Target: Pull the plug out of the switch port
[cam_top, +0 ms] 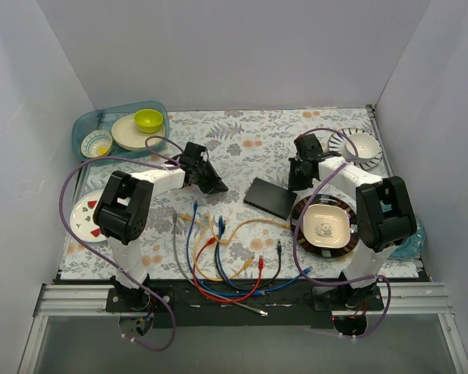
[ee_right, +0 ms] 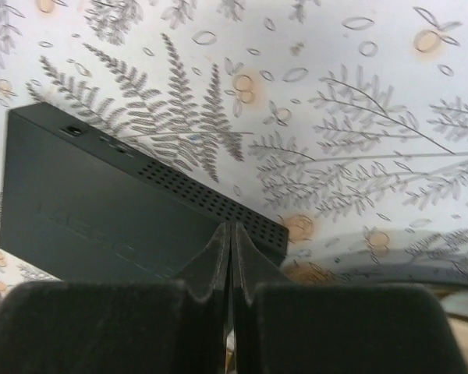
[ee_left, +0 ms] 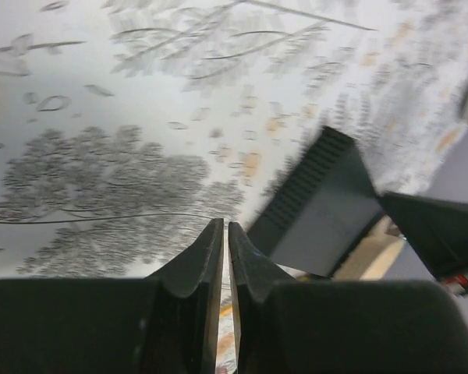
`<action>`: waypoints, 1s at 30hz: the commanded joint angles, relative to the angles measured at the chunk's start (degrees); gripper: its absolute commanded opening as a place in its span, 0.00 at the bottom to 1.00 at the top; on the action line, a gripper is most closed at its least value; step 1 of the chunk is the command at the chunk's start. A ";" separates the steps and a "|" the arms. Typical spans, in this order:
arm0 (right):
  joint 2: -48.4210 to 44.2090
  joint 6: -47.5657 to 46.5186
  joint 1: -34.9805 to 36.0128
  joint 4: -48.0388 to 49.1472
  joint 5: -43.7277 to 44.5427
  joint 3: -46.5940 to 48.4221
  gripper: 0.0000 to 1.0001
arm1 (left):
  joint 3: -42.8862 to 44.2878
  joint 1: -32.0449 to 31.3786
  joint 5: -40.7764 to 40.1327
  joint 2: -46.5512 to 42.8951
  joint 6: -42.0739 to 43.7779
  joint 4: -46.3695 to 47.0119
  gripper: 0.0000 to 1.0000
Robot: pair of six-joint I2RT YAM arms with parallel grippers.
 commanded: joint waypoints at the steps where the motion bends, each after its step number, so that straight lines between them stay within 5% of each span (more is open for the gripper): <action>1: 4.49 0.41 0.51 0.78 -4.19 0.77 0.05 | 2.09 -0.27 4.16 -8.07 2.07 6.59 0.08; 7: 9.32 0.76 2.79 0.26 -6.57 3.84 0.04 | 4.54 -3.24 13.74 -7.11 1.89 14.49 0.10; 12: 8.10 2.08 2.80 0.08 -4.38 5.07 0.06 | 12.97 -9.05 18.14 0.18 7.42 9.78 0.10; 23: -7.35 5.95 -1.15 -2.55 4.41 5.61 0.13 | 20.98 -16.26 17.79 7.40 12.61 4.49 0.08; 30: -13.61 6.13 -2.65 -4.14 4.24 2.89 0.13 | 16.86 -21.53 14.64 6.34 17.53 3.09 0.06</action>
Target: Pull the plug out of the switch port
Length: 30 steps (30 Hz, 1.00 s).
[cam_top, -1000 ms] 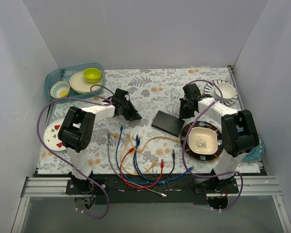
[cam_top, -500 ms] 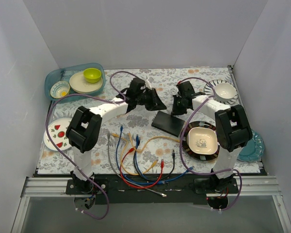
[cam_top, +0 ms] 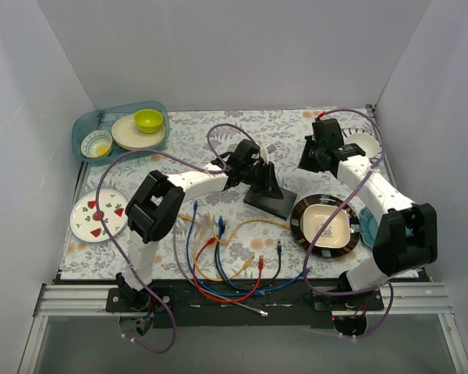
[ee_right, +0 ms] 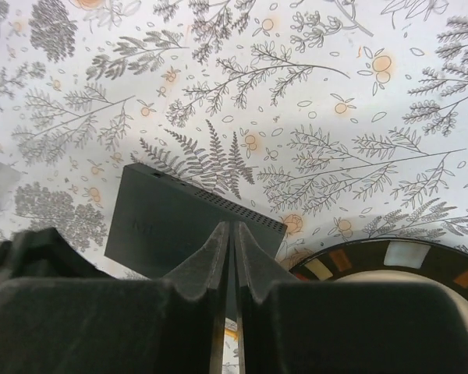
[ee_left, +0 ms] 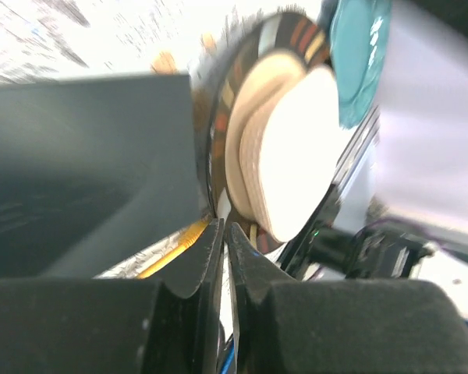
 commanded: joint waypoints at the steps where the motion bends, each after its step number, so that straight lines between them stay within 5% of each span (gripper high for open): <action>1: -2.99 0.75 -0.38 -2.19 0.96 -2.54 0.14 | -1.98 -4.64 -2.05 -2.42 5.54 -2.57 0.05; 16: -7.21 1.19 -0.73 -2.20 -0.62 -7.20 0.14 | -4.98 -7.46 -6.79 1.09 6.61 -3.20 0.01; 30: -10.11 0.66 -0.73 -2.72 0.35 -10.72 0.13 | -2.52 1.58 -10.49 5.84 -1.92 -2.23 0.02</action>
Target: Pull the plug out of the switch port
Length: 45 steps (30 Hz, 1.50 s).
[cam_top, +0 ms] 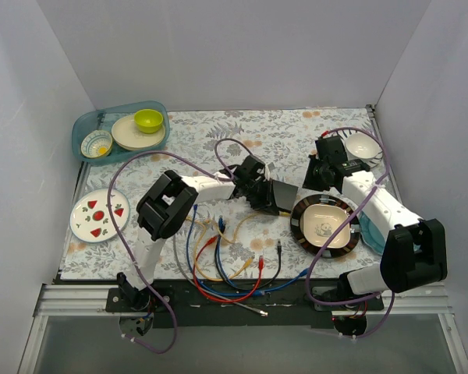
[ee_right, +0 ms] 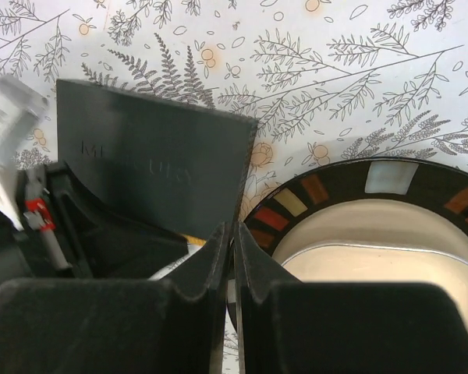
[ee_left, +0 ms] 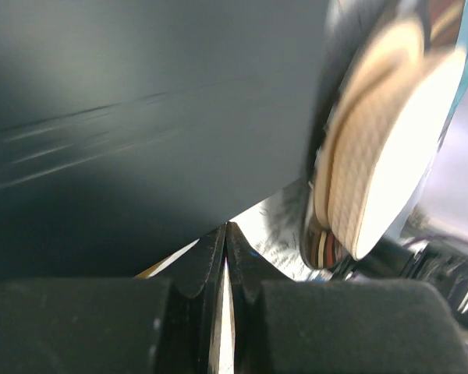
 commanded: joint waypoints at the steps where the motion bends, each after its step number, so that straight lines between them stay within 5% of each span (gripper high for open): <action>1: -2.00 -0.32 -0.29 0.38 0.96 -0.60 0.13 | 0.50 5.59 -4.87 0.88 -2.82 0.26 0.02; 14: 6.07 0.29 -0.82 4.86 1.04 2.65 0.14 | 0.33 12.36 1.36 -3.50 -4.49 4.90 0.10; 20: 16.44 0.65 -2.75 3.37 1.05 9.94 0.14 | -1.96 13.32 -7.85 -12.12 -5.02 3.97 0.12; 31: 23.91 -1.55 -3.98 1.61 3.07 12.15 0.12 | 4.01 17.81 -14.28 -5.37 -7.04 -3.34 0.11; 38: 29.28 -1.11 -3.46 2.23 -1.23 14.78 0.10 | 7.98 17.99 -9.80 1.49 -7.65 -4.84 0.08; 45: 34.11 0.03 1.81 2.58 -7.04 20.22 0.08 | 2.35 18.07 -5.58 0.18 -9.59 -0.36 0.05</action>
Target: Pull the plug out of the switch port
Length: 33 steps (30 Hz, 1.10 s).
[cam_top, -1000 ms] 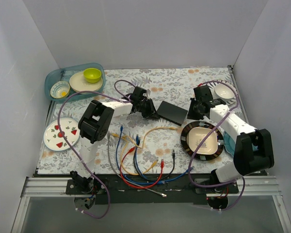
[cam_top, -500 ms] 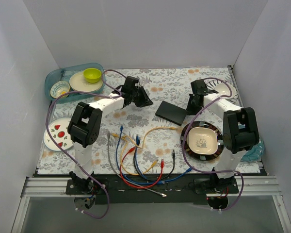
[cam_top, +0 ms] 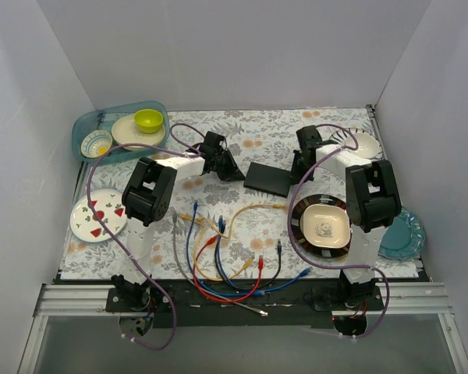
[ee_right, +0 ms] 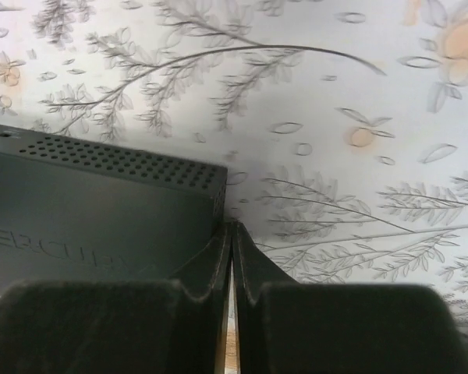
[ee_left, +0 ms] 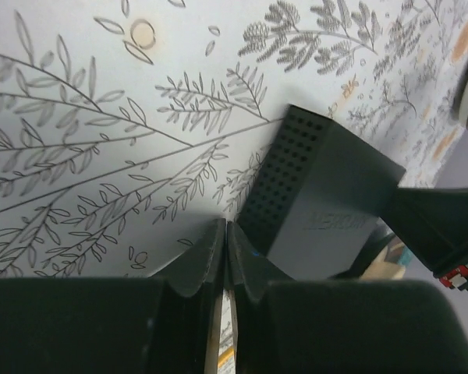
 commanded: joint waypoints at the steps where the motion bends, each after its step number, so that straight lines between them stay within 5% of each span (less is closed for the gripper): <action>1: 5.32 0.75 4.76 -0.19 -5.83 7.67 0.08 | -3.02 -0.11 3.15 -2.64 -1.24 2.20 0.05; 22: 26.08 6.02 15.84 -4.50 -17.61 35.63 0.09 | -9.01 9.82 0.07 -9.94 -0.01 -0.52 0.06; 33: 17.24 5.94 13.39 -3.01 -15.34 30.65 0.12 | -3.74 13.42 -3.26 -12.66 3.33 -4.56 0.13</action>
